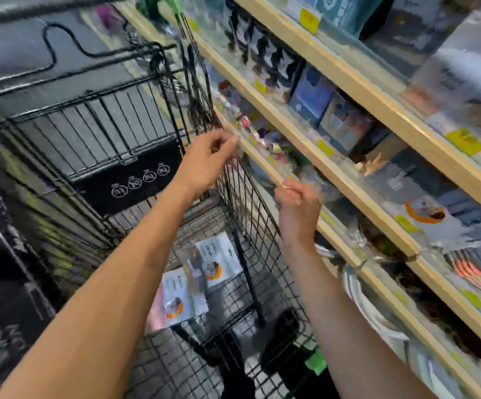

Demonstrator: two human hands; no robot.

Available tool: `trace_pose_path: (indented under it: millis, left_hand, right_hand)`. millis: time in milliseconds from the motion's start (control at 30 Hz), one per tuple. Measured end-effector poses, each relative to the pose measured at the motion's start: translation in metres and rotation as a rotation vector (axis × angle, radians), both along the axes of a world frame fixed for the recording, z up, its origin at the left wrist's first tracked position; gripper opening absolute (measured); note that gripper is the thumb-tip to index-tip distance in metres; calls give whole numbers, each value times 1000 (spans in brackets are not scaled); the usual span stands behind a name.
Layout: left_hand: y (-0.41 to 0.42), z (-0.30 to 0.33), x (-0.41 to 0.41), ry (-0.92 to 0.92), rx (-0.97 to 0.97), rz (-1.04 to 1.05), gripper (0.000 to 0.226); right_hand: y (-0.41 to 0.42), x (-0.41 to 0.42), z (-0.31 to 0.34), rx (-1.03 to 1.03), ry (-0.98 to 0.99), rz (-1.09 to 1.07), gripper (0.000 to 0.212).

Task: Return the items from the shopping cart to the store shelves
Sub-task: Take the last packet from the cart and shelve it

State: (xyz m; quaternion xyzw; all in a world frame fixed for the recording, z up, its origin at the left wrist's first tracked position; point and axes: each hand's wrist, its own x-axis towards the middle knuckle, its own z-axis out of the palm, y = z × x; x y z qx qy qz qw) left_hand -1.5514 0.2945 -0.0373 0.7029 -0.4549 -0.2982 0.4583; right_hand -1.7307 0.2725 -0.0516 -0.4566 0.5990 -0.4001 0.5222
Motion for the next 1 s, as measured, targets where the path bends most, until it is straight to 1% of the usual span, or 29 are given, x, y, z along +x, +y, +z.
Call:
trace_pose_path:
  millis: [133,200,267,300,333,367,400,467,533,633,667,733,833,933,967,1000]
  left_hand:
    - [33,-39,5,137,156,1,31]
    - [57,-68,13,157,252,26,25]
    - [87,-105,25,200,388,106,21]
    - [102,-123,29,212,469,155,20]
    - [113,-136,31,212,550,189,21]
    - [128,-155,32,218,622,235,22]
    - [141,-171,31,211,699,270,21]
    - [164,-201,27,180,834,312,17]
    - [184,-222,18,191,940,324,29]
    - [209,-253,11,122,1062,298,49]
    - [214,-259,10,72,1079,274,52]
    - [221,-275,11,-18,1103,235,56]
    - [220,-292,12,-141,1102,177,73]
    - [219,-297,15,-155,1114,199,87]
    - [222,-300,15,-207,1130,181,88]
    - [225,-303,17,-270,1142,152,83]
  right_hand:
    - [22,3,-37,60,74,289,21]
    - [33,11,-64,91,235,482,19]
    - [46,18,-97,203,356,658,8]
    - [50,19,-113,268,422,691,14]
    - [52,18,-125,345,476,684,24]
    - [57,19,-141,472,506,666,35]
    - [64,17,-155,648,487,629,44]
    - [77,10,-178,991,388,576,57]
    - [89,4,-204,1161,312,519,71]
    - [101,6,-236,1206,151,313,81]
    - [103,8,-240,1196,111,252,82]
    - [104,19,-255,1188,88,194,77]
    - [99,30,-272,1202,126,190,74]
    - [95,37,-286,1201,133,205,65]
    - [94,39,-287,1175,134,223,60]
    - [92,40,-290,1142,136,238,54]
